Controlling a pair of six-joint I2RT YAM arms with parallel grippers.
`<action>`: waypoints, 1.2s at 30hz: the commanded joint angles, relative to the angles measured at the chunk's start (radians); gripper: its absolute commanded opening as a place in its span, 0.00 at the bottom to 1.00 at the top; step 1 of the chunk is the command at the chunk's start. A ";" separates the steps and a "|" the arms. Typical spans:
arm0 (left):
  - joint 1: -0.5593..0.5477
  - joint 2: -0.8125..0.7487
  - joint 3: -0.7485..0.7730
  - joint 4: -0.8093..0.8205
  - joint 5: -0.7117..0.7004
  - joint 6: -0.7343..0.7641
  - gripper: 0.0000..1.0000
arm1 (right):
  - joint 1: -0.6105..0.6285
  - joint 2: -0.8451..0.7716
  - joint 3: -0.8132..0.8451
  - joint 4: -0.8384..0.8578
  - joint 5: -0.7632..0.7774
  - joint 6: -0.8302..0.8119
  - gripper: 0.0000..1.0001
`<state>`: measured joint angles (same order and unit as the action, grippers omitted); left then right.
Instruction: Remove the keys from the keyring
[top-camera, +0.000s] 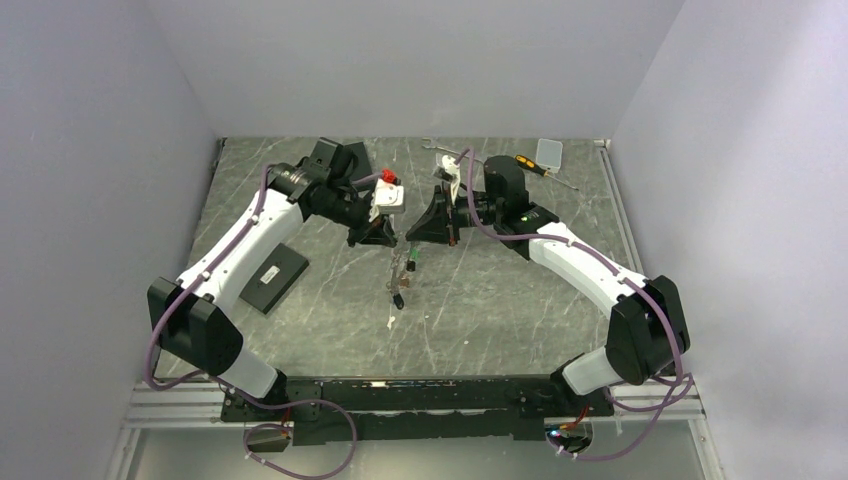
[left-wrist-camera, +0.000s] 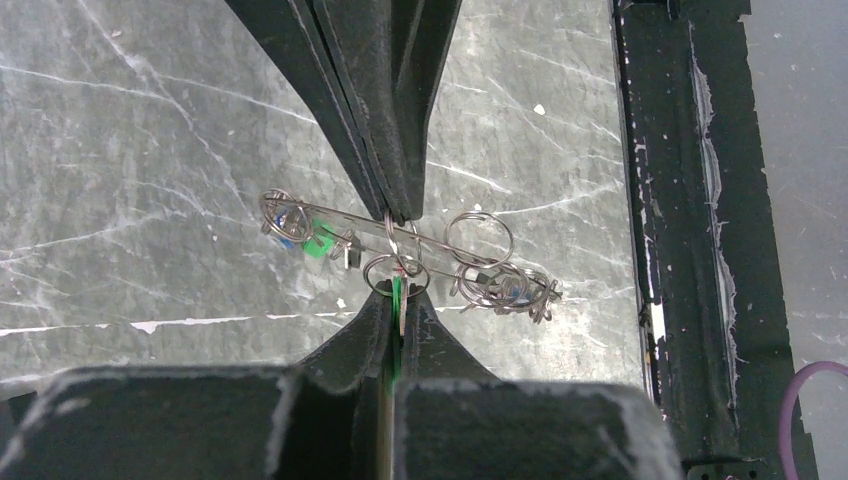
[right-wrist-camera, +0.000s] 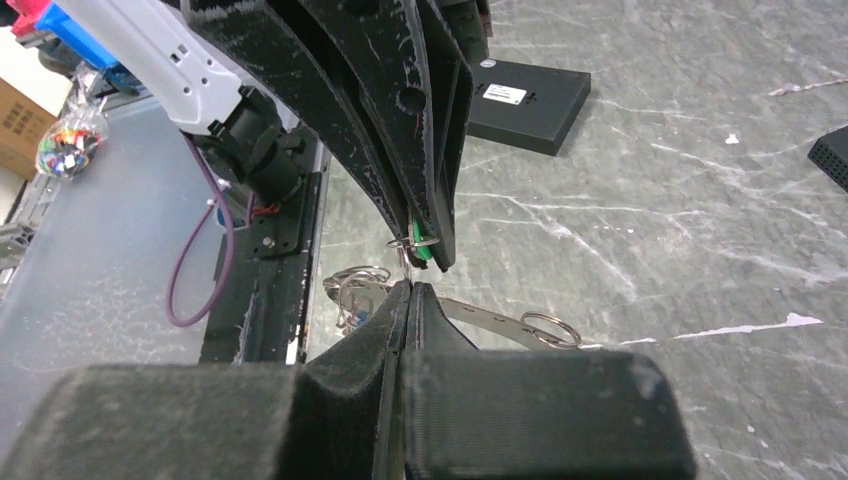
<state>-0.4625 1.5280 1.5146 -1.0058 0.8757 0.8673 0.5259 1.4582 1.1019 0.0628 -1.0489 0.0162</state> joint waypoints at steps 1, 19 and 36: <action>-0.008 -0.025 -0.020 -0.015 0.020 -0.009 0.00 | -0.015 -0.021 0.013 0.132 -0.016 0.054 0.00; -0.019 -0.021 -0.034 0.019 0.022 -0.061 0.00 | -0.017 -0.010 -0.020 0.190 0.052 0.103 0.00; -0.019 0.002 -0.077 0.227 -0.066 -0.320 0.00 | -0.054 -0.002 -0.135 0.469 0.282 0.365 0.00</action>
<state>-0.4747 1.5291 1.4437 -0.8127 0.8120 0.6422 0.4881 1.4586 0.9718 0.3576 -0.8833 0.3038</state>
